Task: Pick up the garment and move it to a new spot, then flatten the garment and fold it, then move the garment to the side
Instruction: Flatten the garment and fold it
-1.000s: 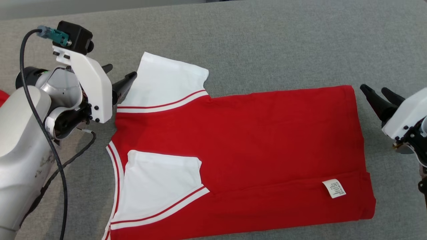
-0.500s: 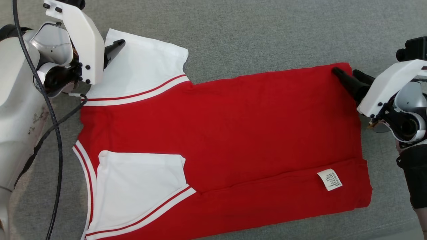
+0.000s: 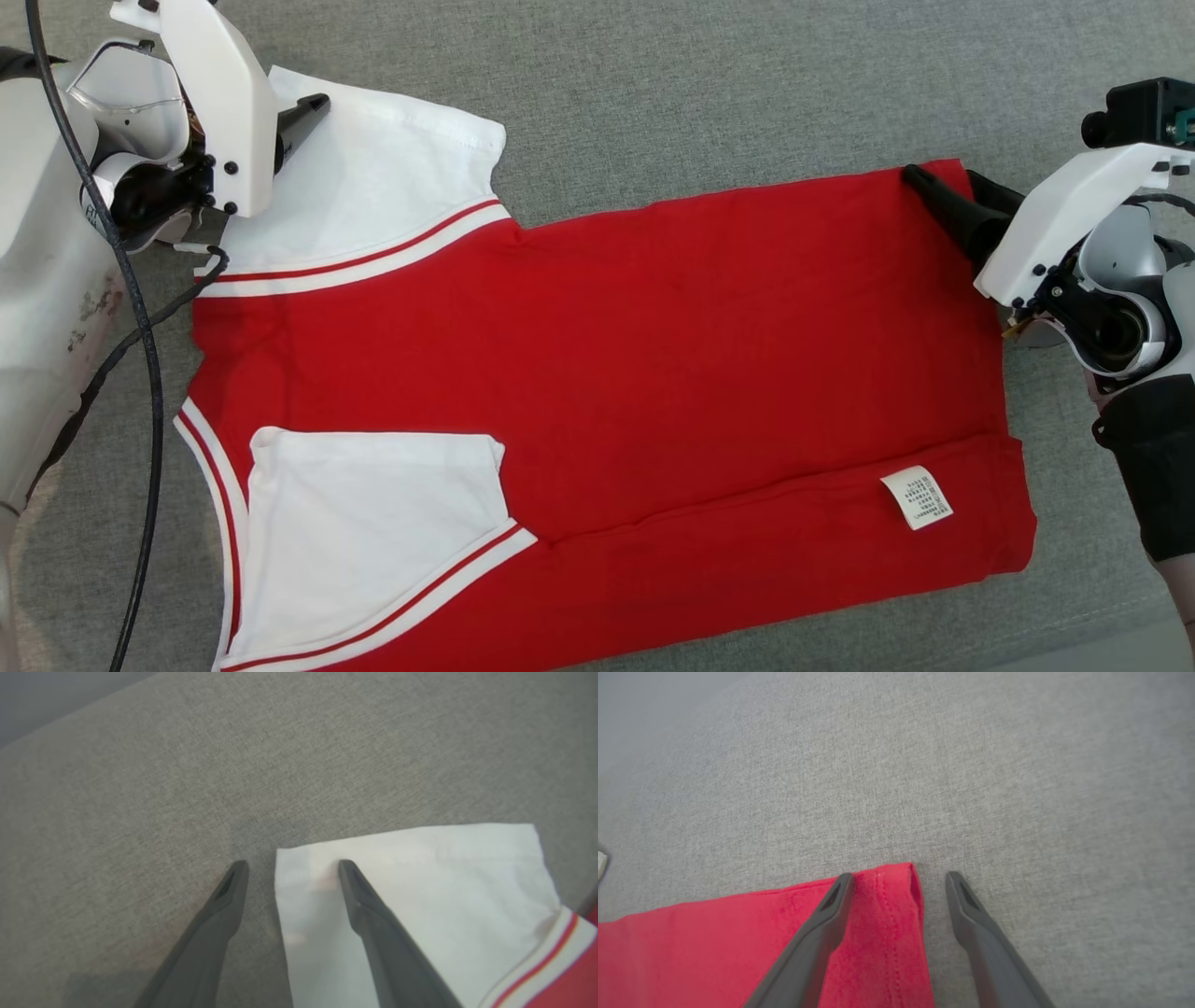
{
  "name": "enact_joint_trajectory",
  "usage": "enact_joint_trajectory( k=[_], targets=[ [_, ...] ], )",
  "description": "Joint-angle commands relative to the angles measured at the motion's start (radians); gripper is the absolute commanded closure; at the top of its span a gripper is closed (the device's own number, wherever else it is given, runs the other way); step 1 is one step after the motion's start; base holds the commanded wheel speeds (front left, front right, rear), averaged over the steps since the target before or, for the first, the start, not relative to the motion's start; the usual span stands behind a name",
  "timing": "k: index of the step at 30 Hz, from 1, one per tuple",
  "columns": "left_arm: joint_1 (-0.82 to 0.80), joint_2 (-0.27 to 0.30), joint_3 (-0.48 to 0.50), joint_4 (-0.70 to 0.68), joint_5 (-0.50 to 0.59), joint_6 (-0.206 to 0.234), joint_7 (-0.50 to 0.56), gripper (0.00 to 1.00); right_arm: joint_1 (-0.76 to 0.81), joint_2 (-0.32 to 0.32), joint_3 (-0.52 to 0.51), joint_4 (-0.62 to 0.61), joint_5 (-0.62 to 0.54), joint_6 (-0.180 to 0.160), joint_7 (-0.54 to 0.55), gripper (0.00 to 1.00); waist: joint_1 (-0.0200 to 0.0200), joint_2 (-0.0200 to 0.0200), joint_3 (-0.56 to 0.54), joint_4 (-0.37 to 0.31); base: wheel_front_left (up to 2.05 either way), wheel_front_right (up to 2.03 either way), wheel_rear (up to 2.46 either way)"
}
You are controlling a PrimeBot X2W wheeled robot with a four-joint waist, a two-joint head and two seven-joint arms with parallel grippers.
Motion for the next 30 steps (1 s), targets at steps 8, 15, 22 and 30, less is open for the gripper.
enact_joint_trajectory(
  k=[8, 15, 22, 30],
  targets=[
    [-0.021, 0.009, -0.045, 0.008, -0.048, -0.001, 0.000, 1.00, -0.006, -0.007, 0.075, 0.036, 0.048, 0.001, -0.013, 0.74, 0.0000, 0.0000, -0.010, 0.008, 0.00, 0.00, 0.00],
    [-0.014, 0.016, -0.081, -0.001, -0.088, -0.001, -0.028, 1.00, -0.015, -0.033, 0.121, 0.044, 0.083, 0.001, -0.044, 1.00, 0.0000, 0.0000, -0.033, 0.015, 0.00, 0.00, 0.00],
    [0.013, 0.033, -0.112, -0.026, -0.146, -0.001, -0.053, 1.00, 0.003, -0.055, 0.156, 0.067, 0.112, 0.001, -0.086, 1.00, 0.0000, 0.0000, -0.085, 0.025, 0.00, 0.00, 0.00],
    [0.075, 0.062, -0.164, -0.092, -0.214, -0.001, -0.063, 1.00, 0.049, -0.093, 0.188, 0.090, 0.147, 0.001, -0.142, 1.00, 0.0000, 0.0000, -0.182, 0.061, 0.00, 0.00, 0.00]
  ],
)
